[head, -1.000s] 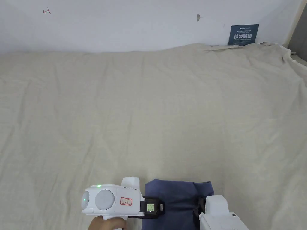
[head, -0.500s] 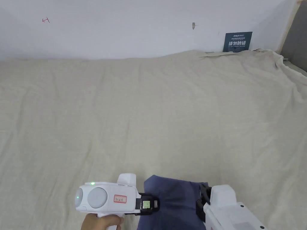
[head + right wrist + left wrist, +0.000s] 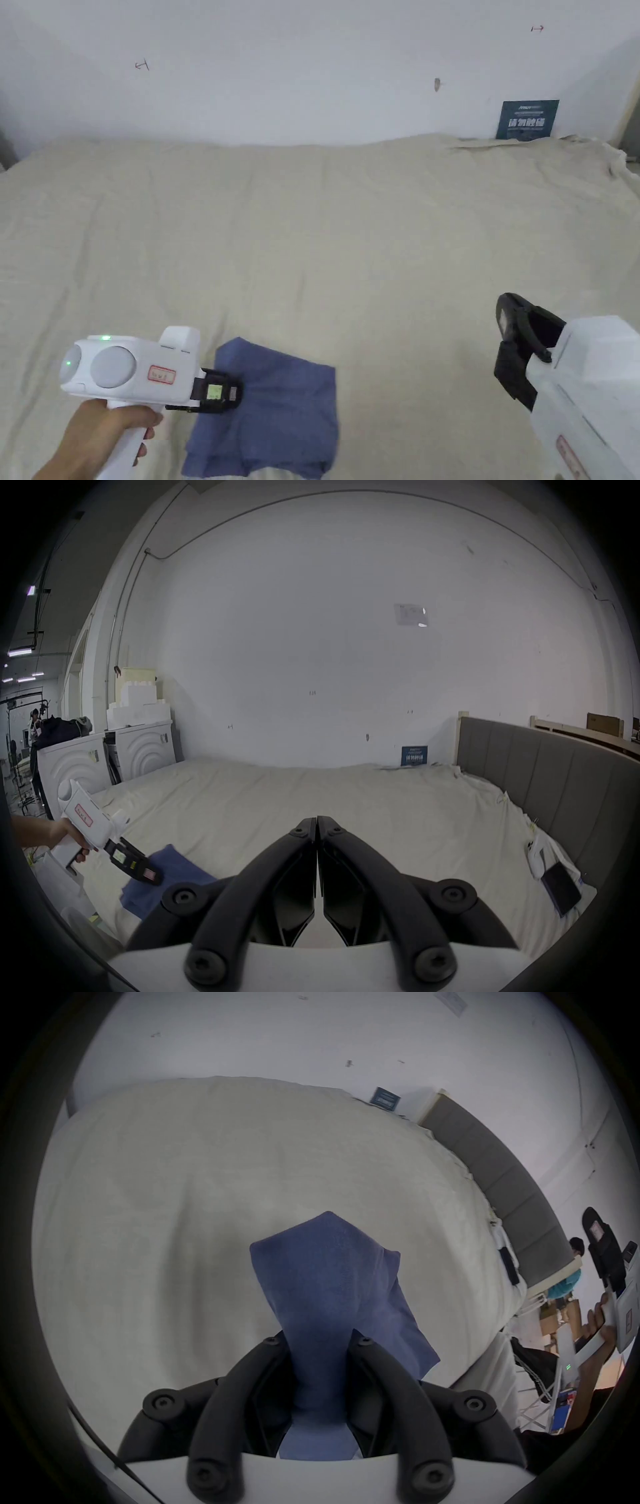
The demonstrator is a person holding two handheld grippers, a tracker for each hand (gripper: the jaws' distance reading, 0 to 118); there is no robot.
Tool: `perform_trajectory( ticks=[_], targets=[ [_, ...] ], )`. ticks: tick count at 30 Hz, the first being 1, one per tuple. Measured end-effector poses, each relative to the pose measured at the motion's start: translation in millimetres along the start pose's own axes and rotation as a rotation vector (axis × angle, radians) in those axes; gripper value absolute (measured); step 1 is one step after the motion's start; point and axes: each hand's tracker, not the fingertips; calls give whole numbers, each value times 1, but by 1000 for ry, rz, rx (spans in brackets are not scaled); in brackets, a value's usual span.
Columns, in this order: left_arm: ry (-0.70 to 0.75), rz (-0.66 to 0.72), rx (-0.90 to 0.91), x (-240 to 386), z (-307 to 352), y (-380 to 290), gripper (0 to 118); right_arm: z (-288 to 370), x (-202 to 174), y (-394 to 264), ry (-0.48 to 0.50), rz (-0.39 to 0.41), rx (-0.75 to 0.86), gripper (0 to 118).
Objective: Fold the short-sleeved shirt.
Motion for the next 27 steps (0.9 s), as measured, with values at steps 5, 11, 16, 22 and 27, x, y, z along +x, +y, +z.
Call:
perform_trajectory(
  ticks=[5,11,16,22,27],
  targets=[
    [141,38,-2,-81,36,8,23,-3,2,9,-38,2,23,0],
    [322,92,-16,-167,70,12,23,-15,3,8,-81,5,4,0],
    [401,148,-35,-218,76,10,23,-27,0,6,-101,13,-16,0],
    [453,209,-102,-244,36,3,24,-37,1,-4,-104,9,-55,0],
    [490,220,-100,-236,27,1,25,-39,2,-9,-104,2,-72,0]
  ],
)
